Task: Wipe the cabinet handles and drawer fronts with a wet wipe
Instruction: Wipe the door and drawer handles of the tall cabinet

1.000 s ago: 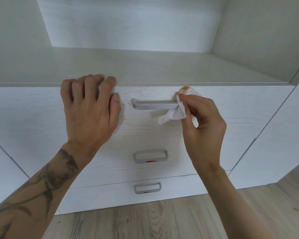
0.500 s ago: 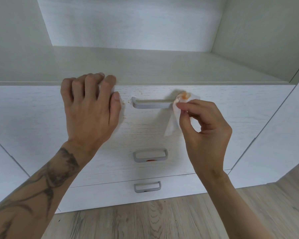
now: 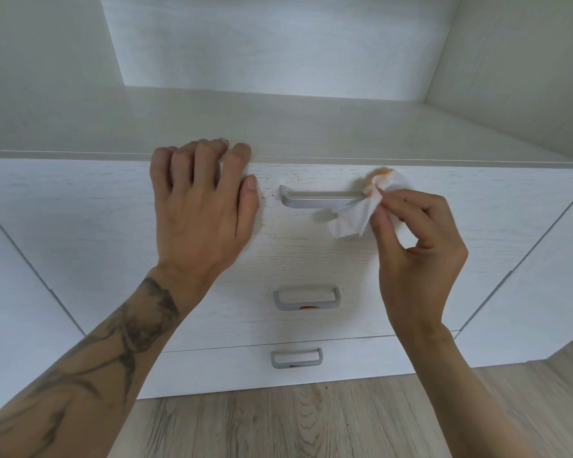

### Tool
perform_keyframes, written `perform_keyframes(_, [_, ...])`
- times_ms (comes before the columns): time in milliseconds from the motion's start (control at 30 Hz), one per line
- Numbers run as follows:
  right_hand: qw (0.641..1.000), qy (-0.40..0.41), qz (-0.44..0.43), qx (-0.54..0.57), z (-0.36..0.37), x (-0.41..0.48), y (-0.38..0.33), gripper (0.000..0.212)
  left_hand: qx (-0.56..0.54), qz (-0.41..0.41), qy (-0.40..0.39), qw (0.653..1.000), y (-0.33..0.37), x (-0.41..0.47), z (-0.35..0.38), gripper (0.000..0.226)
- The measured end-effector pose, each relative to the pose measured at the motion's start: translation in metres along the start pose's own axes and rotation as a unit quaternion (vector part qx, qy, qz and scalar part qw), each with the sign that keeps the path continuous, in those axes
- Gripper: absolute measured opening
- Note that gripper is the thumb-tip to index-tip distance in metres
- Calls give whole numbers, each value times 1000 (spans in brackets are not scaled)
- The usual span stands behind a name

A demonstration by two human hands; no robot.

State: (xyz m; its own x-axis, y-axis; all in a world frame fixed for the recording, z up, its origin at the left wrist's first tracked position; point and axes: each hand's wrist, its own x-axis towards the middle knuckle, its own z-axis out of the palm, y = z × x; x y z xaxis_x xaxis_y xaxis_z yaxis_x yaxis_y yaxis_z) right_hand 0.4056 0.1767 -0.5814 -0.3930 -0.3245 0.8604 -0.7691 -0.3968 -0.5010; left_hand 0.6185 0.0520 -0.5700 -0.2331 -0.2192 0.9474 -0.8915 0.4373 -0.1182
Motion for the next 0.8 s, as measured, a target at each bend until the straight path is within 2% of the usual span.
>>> perform_keyframes(300, [985, -29, -161, -64, 25, 3, -21, 9, 6, 1, 2, 1000, 0, 0, 2, 34])
perform_keyframes(467, [976, -35, -197, -89, 49, 5, -42, 4, 7, 0, -2, 1000, -1, 0, 1, 37])
perform_keyframes(600, [967, -25, -212, -139, 63, 15, -54, 14, 11, 8, -6, 1000, -2, 0, 0, 39])
perform_keyframes(800, [962, 35, -235, -132, 47, 4, -44, 13, 16, 11, -15, 1000, -3, 1, -3, 40])
